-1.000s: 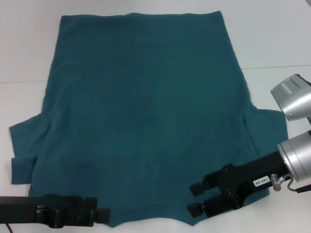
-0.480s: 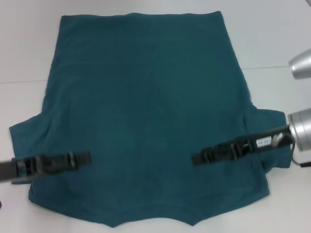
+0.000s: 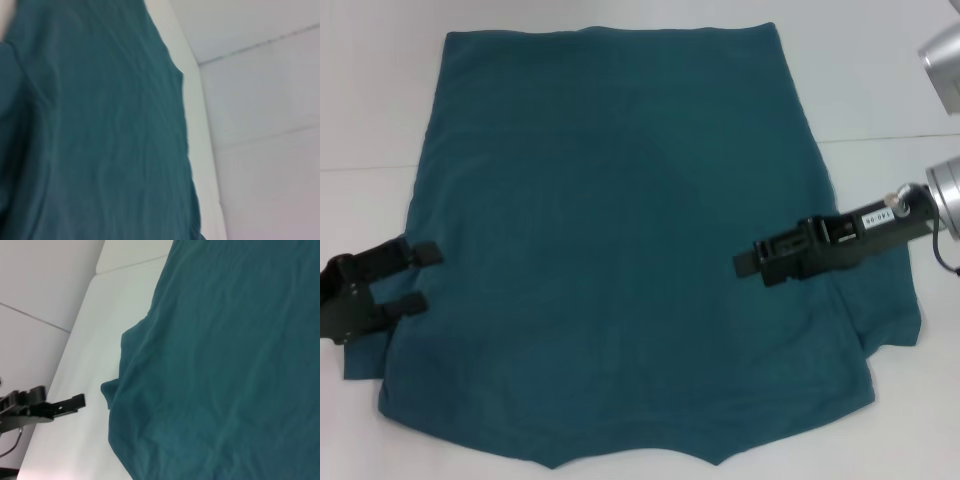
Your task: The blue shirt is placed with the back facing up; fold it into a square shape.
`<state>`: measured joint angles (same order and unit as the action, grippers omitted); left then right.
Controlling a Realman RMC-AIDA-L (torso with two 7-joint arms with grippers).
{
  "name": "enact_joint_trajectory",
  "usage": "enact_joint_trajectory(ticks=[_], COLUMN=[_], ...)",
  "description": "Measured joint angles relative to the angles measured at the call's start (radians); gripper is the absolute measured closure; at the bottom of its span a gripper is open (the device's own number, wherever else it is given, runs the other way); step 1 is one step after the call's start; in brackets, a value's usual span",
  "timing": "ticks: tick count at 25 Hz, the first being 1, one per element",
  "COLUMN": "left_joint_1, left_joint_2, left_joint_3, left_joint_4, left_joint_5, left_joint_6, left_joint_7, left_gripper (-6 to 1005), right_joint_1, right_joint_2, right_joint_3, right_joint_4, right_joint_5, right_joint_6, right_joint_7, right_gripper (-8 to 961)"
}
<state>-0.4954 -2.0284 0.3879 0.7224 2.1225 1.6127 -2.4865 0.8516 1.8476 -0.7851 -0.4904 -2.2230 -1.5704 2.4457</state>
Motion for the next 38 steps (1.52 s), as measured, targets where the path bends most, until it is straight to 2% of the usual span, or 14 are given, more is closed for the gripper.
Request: enact_joint_trajectory(ticks=[3,7,10,15,32,38], left_joint_1=[-0.001,0.003,0.005,0.007,0.047,0.031], left_joint_2=[0.001,0.002,0.003,0.006,0.007,0.007], left_joint_3=[0.005,0.0,-0.002,-0.004,-0.045,-0.035], left_joint_4=[-0.002,-0.003,-0.013,-0.028,-0.028,-0.047], left_joint_5=[0.003,0.029,0.074,0.092,0.106,0.162], left_joint_6=[-0.049,-0.143,-0.233,-0.292,-0.361,-0.367], left_joint_7=[-0.031,-0.065,-0.076,-0.077,-0.076,-0.075], left_gripper=[80,82,80,81,84,85], right_joint_1=[0.029,0.055,0.06,0.054,0.046,0.044], right_joint_2=[-0.005,-0.001,0.003,0.003,0.002,0.002], right_joint_3=[-0.004,-0.006,-0.013,-0.015,-0.008,-0.008], right_joint_4=[-0.002,-0.003,0.004,0.005,0.0,0.002], right_joint_5=[-0.017,-0.06,-0.073,-0.073,-0.071,-0.071], right_joint_6=[-0.01,-0.011,-0.008,-0.004,0.0,0.004], right_joint_7=[0.023,0.032,0.033,0.033,0.03,0.03], right_gripper=[250,250,249,250,250,249])
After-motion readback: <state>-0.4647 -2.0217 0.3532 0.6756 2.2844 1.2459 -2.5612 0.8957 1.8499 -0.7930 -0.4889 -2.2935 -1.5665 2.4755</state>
